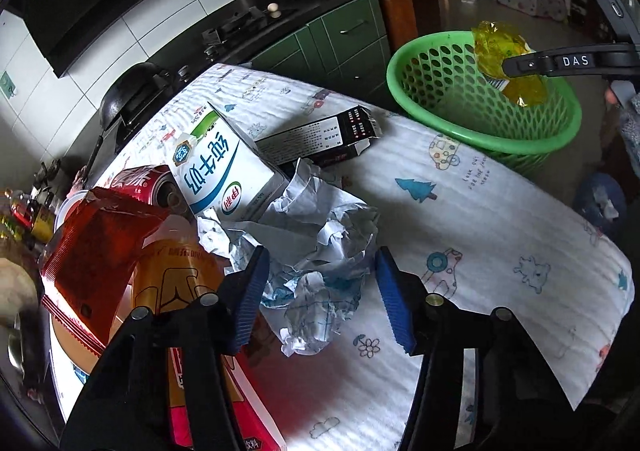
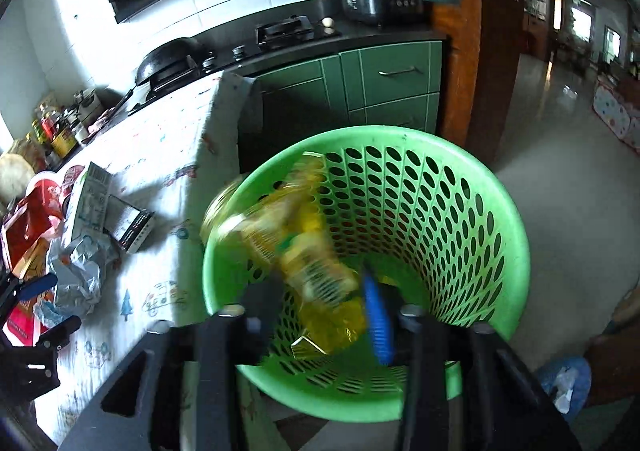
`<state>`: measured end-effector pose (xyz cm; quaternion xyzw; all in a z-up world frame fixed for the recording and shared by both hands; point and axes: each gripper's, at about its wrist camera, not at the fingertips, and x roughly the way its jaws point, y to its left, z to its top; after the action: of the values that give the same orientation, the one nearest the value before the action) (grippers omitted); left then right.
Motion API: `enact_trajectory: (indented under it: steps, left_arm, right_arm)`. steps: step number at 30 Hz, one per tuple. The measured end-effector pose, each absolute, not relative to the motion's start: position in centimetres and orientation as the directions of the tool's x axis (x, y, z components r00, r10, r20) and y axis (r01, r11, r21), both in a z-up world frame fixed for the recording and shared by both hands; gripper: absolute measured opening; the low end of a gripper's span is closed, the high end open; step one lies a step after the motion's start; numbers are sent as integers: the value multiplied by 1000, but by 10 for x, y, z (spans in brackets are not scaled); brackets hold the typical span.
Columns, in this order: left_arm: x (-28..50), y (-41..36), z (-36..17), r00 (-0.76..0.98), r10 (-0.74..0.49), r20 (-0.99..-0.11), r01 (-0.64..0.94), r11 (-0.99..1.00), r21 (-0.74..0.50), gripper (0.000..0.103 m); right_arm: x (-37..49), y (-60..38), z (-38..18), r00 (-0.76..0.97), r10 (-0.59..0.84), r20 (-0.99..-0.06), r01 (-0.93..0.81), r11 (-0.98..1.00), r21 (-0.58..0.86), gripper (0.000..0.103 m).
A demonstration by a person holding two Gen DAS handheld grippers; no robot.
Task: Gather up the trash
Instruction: 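Grasp the crumpled foil with the left tool and drop it into the basket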
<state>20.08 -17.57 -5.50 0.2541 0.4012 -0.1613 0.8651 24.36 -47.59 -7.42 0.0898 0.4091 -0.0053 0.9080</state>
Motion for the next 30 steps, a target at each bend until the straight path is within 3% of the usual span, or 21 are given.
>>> enact_trajectory:
  steps: [2,6,18,23,30]
  left_arm:
    - [201,-175,-53,609,-97,-787,494,823,280,34]
    - [202,-171,-43,607,-136,-783,493,837,237,30]
    - [190,-212,23,555,-397,-731,636,769,64,29]
    - [210,-264,22,496,-479,-725,704,710,12,29]
    - [245,-321,3,450,-500,-740,718,696,-34,34]
  right_arm:
    - [245,-478,-75,673,55,-738,86,985,152,63]
    - [243,-482,-72,683,44,-729,94,985,148,70]
    - [200,-498,-51,735,-2,-678,120,985,126,77]
    - [178,-505,-50,738,-24,-674,147,981,126,78]
    - [151,-506,-55,731,-45,-681,163,981,110,78]
